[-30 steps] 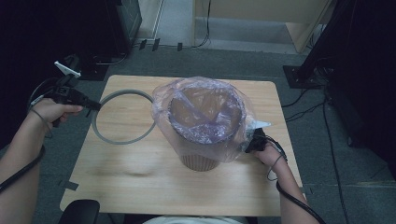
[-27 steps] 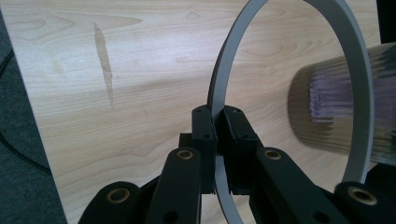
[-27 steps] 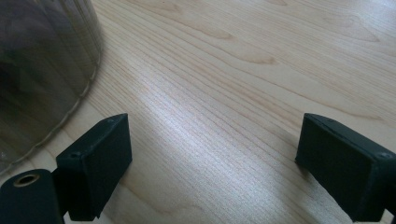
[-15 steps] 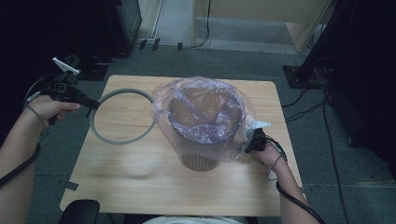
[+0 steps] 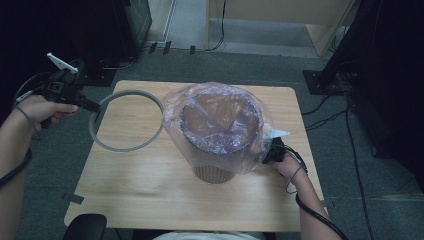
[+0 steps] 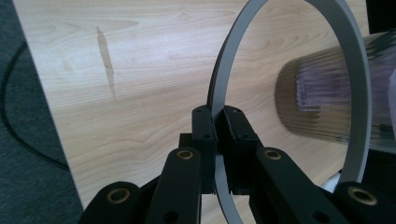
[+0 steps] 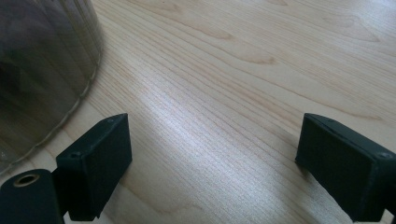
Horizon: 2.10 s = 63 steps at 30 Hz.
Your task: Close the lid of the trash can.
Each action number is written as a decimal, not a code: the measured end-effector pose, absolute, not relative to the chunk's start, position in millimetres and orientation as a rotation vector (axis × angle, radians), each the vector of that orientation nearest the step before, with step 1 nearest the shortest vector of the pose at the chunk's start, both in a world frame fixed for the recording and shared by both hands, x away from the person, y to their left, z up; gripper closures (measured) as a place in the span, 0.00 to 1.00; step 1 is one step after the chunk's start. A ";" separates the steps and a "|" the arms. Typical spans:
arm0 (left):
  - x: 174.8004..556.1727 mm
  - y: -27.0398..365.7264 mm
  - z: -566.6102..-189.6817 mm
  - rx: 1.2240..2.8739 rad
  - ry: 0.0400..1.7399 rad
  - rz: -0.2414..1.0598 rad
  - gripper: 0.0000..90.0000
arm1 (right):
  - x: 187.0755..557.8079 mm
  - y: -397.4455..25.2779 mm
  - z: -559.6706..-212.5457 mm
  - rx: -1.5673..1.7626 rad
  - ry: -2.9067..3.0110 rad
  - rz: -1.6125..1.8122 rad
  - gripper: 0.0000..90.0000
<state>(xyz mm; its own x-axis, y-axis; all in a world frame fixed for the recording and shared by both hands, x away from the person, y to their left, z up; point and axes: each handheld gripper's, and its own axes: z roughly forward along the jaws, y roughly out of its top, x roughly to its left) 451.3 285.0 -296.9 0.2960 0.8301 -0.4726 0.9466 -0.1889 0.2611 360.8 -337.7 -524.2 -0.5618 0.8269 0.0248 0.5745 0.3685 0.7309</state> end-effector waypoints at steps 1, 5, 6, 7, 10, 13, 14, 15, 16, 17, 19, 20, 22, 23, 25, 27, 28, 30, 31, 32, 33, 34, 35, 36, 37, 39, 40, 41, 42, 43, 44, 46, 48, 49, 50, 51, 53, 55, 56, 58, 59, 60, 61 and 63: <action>451.3 285.0 -296.9 2.068 1.580 -0.307 0.94 | 360.8 -337.7 -524.2 1.227 2.288 1.012 0.12; 451.7 283.5 -287.0 2.066 1.560 -0.315 0.94 | 360.8 -337.7 -524.2 1.228 2.288 1.013 0.12; 451.6 282.5 -285.0 2.073 1.553 -0.324 0.94 | 360.8 -337.7 -524.2 1.227 2.287 1.013 0.12; 451.3 281.7 -283.7 2.077 1.546 -0.325 0.94 | 360.8 -337.7 -524.2 1.228 2.287 1.013 0.12; 450.4 280.1 -279.4 2.088 1.543 -0.343 0.94 | 360.8 -337.7 -524.2 1.227 2.288 1.012 0.12; 449.6 280.4 -276.3 2.092 1.538 -0.348 0.94 | 360.8 -337.7 -524.2 1.227 2.287 1.013 0.12; 449.2 281.2 -274.8 2.094 1.533 -0.339 0.94 | 360.8 -337.7 -524.2 1.227 2.287 1.013 0.12; 448.4 284.3 -272.6 2.085 1.537 -0.335 0.94 | 360.8 -337.7 -524.2 1.227 2.287 1.013 0.12; 448.4 284.3 -272.6 2.085 1.537 -0.335 0.94 | 360.8 -337.7 -524.2 1.227 2.287 1.013 0.12; 447.9 286.4 -271.5 2.080 1.539 -0.333 0.94 | 360.8 -337.7 -524.2 1.227 2.287 1.013 0.12; 447.0 291.3 -268.7 2.071 1.547 -0.331 0.94 | 360.8 -337.7 -524.2 1.227 2.287 1.013 0.12; 446.6 297.0 -265.8 2.066 1.558 -0.325 0.94 | 360.8 -337.7 -524.2 1.227 2.288 1.012 0.12; 445.8 303.7 -261.8 2.055 1.571 -0.319 0.94 | 360.8 -337.7 -524.2 1.227 2.287 1.013 0.12; 445.8 303.7 -261.8 2.055 1.571 -0.319 0.94 | 360.8 -337.7 -524.2 1.227 2.287 1.013 0.12; 444.4 309.0 -257.4 2.040 1.570 -0.317 0.94 | 360.8 -337.7 -524.2 1.227 2.287 1.013 0.12; 443.2 309.9 -253.7 2.035 1.562 -0.317 0.94 | 360.8 -337.7 -524.2 1.227 2.287 1.012 0.12; 442.3 308.7 -250.1 2.038 1.551 -0.313 0.94 | 360.8 -337.7 -524.2 1.227 2.288 1.012 0.12; 442.2 306.0 -245.9 2.036 1.536 -0.313 0.94 | 360.8 -337.7 -524.2 1.227 2.287 1.013 0.12; 442.2 306.0 -245.9 2.036 1.536 -0.313 0.94 | 360.8 -337.7 -524.2 1.227 2.287 1.013 0.12; 443.1 303.9 -242.3 2.043 1.528 -0.313 0.94 | 360.8 -337.7 -524.2 1.227 2.287 1.013 0.12; 443.6 302.3 -240.2 2.044 1.524 -0.310 0.94 | 360.8 -337.7 -524.2 1.227 2.287 1.013 0.12; 445.1 298.2 -235.4 2.051 1.512 -0.318 0.94 | 360.8 -337.7 -524.2 1.227 2.287 1.013 0.12; 445.1 298.2 -235.4 2.051 1.512 -0.318 0.94 | 360.8 -337.7 -524.2 1.227 2.287 1.013 0.12; 446.1 294.4 -231.7 2.057 1.501 -0.314 0.94 | 360.8 -337.7 -524.2 1.227 2.287 1.013 0.12; 446.9 291.6 -229.3 2.062 1.489 -0.319 0.94 | 360.8 -337.7 -524.2 1.228 2.287 1.013 0.12; 448.1 285.9 -224.3 2.068 1.471 -0.318 0.94 | 360.7 -337.7 -524.1 1.227 2.288 1.011 0.12; 448.8 283.6 -222.3 2.070 1.459 -0.328 0.94 | 360.8 -337.7 -524.2 1.226 2.287 1.013 0.12; 449.1 281.2 -220.5 2.070 1.452 -0.326 0.94 | 360.8 -337.7 -524.2 1.226 2.287 1.013 0.12; 449.6 277.0 -218.5 2.075 1.438 -0.336 0.94 | 360.7 -337.7 -524.2 1.228 2.287 1.013 0.12; 449.6 277.0 -218.5 2.075 1.438 -0.336 0.94 | 360.7 -337.7 -524.2 1.228 2.287 1.013 0.12; 450.2 272.3 -217.1 2.080 1.424 -0.348 0.94 | 360.8 -337.7 -524.2 1.227 2.287 1.013 0.12; 450.7 268.1 -215.7 2.087 1.415 -0.351 0.94 | 360.8 -337.7 -524.2 1.227 2.287 1.013 0.12; 450.8 265.7 -214.6 2.088 1.408 -0.349 0.94 | 360.8 -337.7 -524.2 1.227 2.288 1.012 0.12; 451.1 263.9 -213.4 2.087 1.403 -0.351 0.94 | 360.8 -337.7 -524.2 1.228 2.287 1.013 0.12; 451.2 262.4 -212.4 2.088 1.399 -0.350 0.94 | 360.8 -337.7 -524.2 1.227 2.288 1.013 0.12; 451.6 260.3 -210.6 2.093 1.391 -0.349 0.94 | 360.8 -337.7 -524.2 1.227 2.288 1.013 0.12; 452.3 256.6 -208.5 2.101 1.384 -0.347 0.94 | 360.8 -337.7 -524.2 1.227 2.287 1.013 0.12; 453.6 249.5 -204.8 2.115 1.378 -0.326 0.94 | 360.8 -337.7 -524.2 1.227 2.288 1.013 0.12; 453.6 249.5 -204.8 2.115 1.378 -0.326 0.94 | 360.8 -337.7 -524.2 1.227 2.288 1.013 0.12; 455.9 243.5 -204.0 2.107 1.373 -0.332 0.94 | 360.8 -337.7 -524.2 1.227 2.288 1.013 0.12; 457.0 240.1 -203.7 2.106 1.367 -0.334 0.94 | 360.8 -337.7 -524.2 1.228 2.288 1.013 0.12; 458.2 235.8 -203.2 2.113 1.356 -0.337 0.94 | 360.8 -337.7 -524.2 1.228 2.288 1.013 0.12; 458.7 233.0 -202.9 2.117 1.352 -0.339 0.94 | 360.8 -337.7 -524.2 1.227 2.288 1.013 0.12; 459.7 227.1 -202.4 2.130 1.336 -0.344 0.94 | 360.8 -337.7 -524.2 1.228 2.287 1.013 0.12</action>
